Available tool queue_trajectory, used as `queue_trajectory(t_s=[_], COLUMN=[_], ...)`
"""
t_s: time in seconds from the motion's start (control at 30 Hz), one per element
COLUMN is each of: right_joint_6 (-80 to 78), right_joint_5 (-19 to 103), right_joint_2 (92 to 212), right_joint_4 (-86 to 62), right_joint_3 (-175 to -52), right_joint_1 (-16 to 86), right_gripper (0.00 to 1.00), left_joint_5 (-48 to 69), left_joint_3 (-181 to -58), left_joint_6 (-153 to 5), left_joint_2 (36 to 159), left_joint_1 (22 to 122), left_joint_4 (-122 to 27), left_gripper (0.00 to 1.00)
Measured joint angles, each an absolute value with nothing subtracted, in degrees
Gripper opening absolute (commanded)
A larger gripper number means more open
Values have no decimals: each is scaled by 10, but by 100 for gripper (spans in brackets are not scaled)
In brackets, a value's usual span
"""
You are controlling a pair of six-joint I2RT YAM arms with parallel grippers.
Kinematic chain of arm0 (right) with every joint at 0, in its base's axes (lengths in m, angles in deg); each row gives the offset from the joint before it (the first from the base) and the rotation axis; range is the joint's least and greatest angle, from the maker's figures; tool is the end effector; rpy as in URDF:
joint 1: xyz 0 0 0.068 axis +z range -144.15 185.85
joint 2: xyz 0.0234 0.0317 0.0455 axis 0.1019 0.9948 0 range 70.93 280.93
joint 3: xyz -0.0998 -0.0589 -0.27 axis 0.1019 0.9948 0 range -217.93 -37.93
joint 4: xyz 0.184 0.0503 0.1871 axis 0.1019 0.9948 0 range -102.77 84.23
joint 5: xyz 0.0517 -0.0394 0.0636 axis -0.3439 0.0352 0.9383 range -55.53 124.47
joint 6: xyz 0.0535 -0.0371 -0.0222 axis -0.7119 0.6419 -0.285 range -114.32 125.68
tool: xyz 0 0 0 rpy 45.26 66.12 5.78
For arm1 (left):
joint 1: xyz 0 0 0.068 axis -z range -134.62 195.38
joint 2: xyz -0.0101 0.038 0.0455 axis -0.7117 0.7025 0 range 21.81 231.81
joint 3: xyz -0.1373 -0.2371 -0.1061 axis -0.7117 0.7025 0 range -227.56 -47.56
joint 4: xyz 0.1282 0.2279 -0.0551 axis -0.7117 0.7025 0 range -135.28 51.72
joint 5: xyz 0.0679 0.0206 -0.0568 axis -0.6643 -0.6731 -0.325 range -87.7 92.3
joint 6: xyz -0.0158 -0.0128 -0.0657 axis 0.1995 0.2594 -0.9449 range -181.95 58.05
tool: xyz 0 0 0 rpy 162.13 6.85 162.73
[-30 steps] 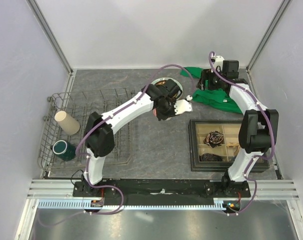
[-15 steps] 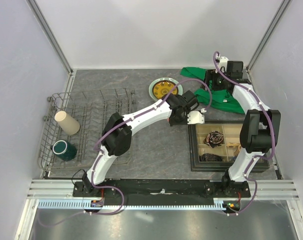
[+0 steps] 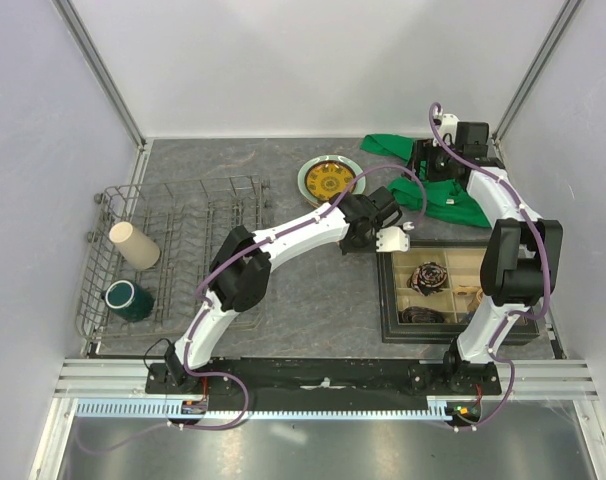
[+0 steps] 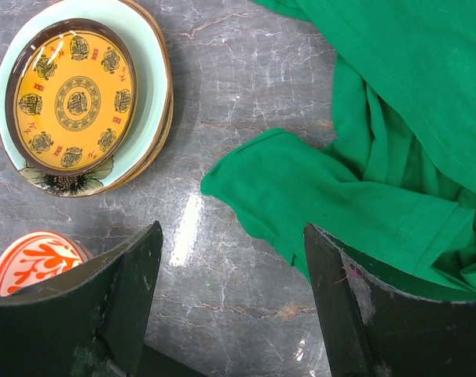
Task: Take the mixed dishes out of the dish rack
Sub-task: Place the bowl at the center of the board.
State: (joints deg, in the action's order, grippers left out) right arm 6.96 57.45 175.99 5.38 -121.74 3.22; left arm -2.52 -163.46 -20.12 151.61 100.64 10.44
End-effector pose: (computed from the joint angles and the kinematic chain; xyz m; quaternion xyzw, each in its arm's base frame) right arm 0.4472 0.0012 0.2748 -0.0747 0.8869 0.1657 0.4246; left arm 0.2922 -0.4132 0.2095 0.7321 0.6566 0.0204 0.1803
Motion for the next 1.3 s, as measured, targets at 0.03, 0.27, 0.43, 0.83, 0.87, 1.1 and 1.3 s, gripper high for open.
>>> queue_trajectory(t_s=[0.03, 0.27, 0.43, 0.83, 0.87, 1.1, 1.3], right_joint_6=[70, 70, 69, 69, 68, 67, 65], right_joint_5=[576, 582, 584, 591, 591, 594, 595], right_joint_2=[1760, 1760, 1760, 1760, 1760, 1764, 1773], right_joint_4=[54, 58, 58, 58, 58, 57, 58], right_joint_3=[-1217, -1217, -1217, -1217, -1217, -1217, -1217], right_joint_1=[31, 27, 27, 21, 21, 18, 18], right_gripper=[80, 80, 80, 80, 80, 80, 80], left_joint_5=[-28, -38, -42, -51, -52, -52, -51], left_joint_3=[-1635, -1633, -1625, -1613, -1613, -1613, -1608], left_joint_6=[-201, -201, -201, -201, -201, -201, -201], left_joint_2=[1516, 1516, 1516, 1516, 1516, 1516, 1515], left_joint_1=[1007, 1009, 1009, 1013, 1013, 1016, 1018], left_joint_4=[103, 97, 94, 89, 88, 83, 79], left_gripper=[2, 2, 1, 14, 16, 30, 40])
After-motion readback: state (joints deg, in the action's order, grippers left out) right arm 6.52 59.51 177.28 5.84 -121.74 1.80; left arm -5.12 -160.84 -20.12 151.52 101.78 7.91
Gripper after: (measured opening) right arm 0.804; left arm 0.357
